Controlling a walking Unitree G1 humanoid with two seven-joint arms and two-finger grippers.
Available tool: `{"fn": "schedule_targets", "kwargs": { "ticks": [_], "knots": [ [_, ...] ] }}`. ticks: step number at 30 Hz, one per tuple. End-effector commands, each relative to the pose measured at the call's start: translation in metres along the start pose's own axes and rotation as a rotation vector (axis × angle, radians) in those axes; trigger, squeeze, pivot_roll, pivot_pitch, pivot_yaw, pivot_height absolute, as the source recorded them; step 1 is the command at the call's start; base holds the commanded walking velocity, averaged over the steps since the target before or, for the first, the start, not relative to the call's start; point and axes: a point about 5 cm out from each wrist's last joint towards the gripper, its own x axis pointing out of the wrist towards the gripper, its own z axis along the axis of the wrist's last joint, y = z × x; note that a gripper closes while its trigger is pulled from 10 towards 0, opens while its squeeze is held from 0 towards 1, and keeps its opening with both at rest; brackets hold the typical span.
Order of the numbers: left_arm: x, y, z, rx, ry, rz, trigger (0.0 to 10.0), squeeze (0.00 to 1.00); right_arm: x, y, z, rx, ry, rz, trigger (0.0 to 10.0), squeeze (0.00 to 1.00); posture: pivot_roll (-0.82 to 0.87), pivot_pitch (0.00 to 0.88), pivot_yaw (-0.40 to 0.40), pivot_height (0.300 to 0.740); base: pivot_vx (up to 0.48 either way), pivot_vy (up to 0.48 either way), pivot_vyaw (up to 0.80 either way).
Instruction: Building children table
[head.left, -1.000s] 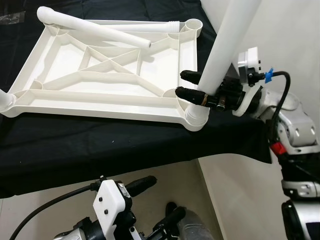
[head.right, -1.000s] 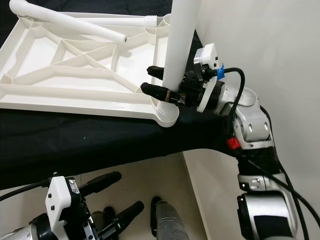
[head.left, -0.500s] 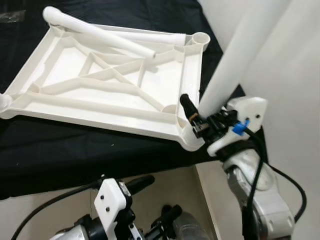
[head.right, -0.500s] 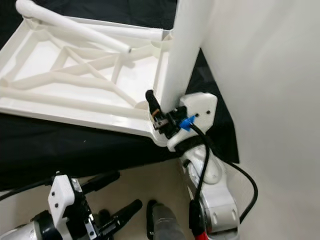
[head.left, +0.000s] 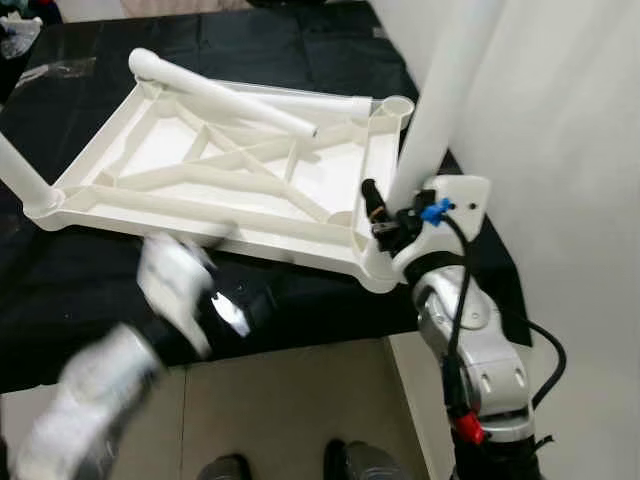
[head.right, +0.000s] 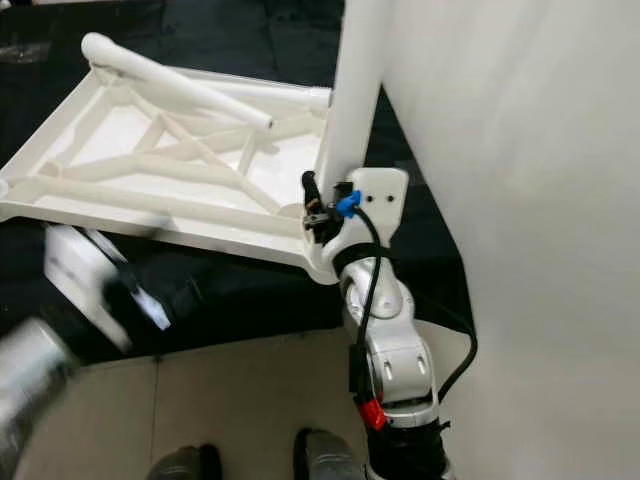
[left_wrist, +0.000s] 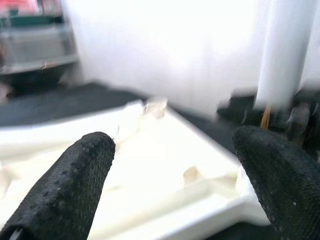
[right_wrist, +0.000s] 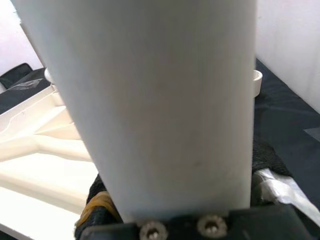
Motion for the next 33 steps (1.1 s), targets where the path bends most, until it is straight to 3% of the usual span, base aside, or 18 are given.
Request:
{"fn": "schedule_targets", "kwargs": {
  "ticks": [1,3,6,9,12,13,15,18,22,23,24,29,33],
  "knots": [
    [0.014,0.008,0.014,-0.028,-0.049,-0.030,10.0,0.00,0.000,0.003,-0.031,0.003,0.162,-0.002,10.0,0.00,-0.01,0.119,-0.052,0.740,0.000,0.000,0.00],
    [0.040,0.009,0.041,-0.054,-0.150,-0.134,10.0,0.00,0.003,0.006,-0.034,0.010,0.162,0.001,10.0,0.00,-0.02,0.117,-0.040,0.740,0.000,0.000,0.00],
    [0.052,0.005,0.051,-0.096,-0.184,-0.218,10.0,0.00,0.003,0.007,-0.034,0.012,0.161,0.002,10.0,0.00,-0.02,0.116,-0.039,0.740,0.000,0.000,0.00],
    [0.069,-0.003,0.061,-0.219,-0.206,-0.393,10.0,0.00,0.004,0.011,-0.035,0.018,0.159,-0.001,10.0,0.00,-0.01,0.116,-0.038,0.740,0.000,0.000,0.00],
    [0.074,-0.002,0.063,-0.267,-0.200,-0.437,10.0,0.00,0.004,0.012,-0.035,0.021,0.157,0.000,10.0,0.00,-0.02,0.116,-0.034,0.740,0.000,0.000,0.00],
    [0.087,0.003,0.065,-0.340,-0.181,-0.487,10.0,0.00,0.004,0.016,-0.035,0.026,0.154,0.005,10.0,0.00,-0.02,0.116,-0.033,0.740,0.000,0.000,0.00],
    [0.093,0.005,0.066,-0.362,-0.174,-0.503,10.0,0.00,0.004,0.017,-0.035,0.028,0.152,0.008,10.0,0.00,-0.02,0.117,-0.031,0.740,0.000,0.000,0.00],
    [0.120,0.013,0.068,-0.378,-0.139,-0.499,10.0,0.00,0.004,0.019,-0.035,0.032,0.149,0.013,10.0,0.00,-0.02,0.120,-0.029,0.740,0.000,0.000,0.00],
    [0.134,0.015,0.067,-0.395,-0.112,-0.496,10.0,0.00,0.003,0.020,-0.035,0.033,0.151,0.016,10.0,0.00,-0.02,0.126,-0.022,0.740,0.000,0.000,0.00],
    [0.147,0.016,0.063,-0.415,-0.085,-0.494,10.0,0.00,0.003,0.021,-0.035,0.036,0.151,0.017,10.0,0.00,-0.03,0.133,-0.015,0.740,0.000,0.000,0.00],
    [0.147,0.016,0.063,-0.415,-0.085,-0.494,10.0,0.00,0.003,0.021,-0.035,0.036,0.151,0.017,10.0,0.00,-0.03,0.133,-0.015,0.740,0.000,0.000,0.00],
    [0.168,0.003,0.053,-0.470,-0.014,-0.579,10.0,0.00,0.001,0.023,-0.034,0.040,0.149,0.012,10.0,0.00,-0.05,0.141,-0.008,0.740,0.000,0.000,0.00],
    [0.172,-0.008,0.049,-0.463,0.023,-0.672,10.0,0.00,0.001,0.024,-0.033,0.043,0.147,0.011,10.0,0.00,-0.05,0.149,-0.002,0.740,0.000,0.000,0.00]
  ]
}}
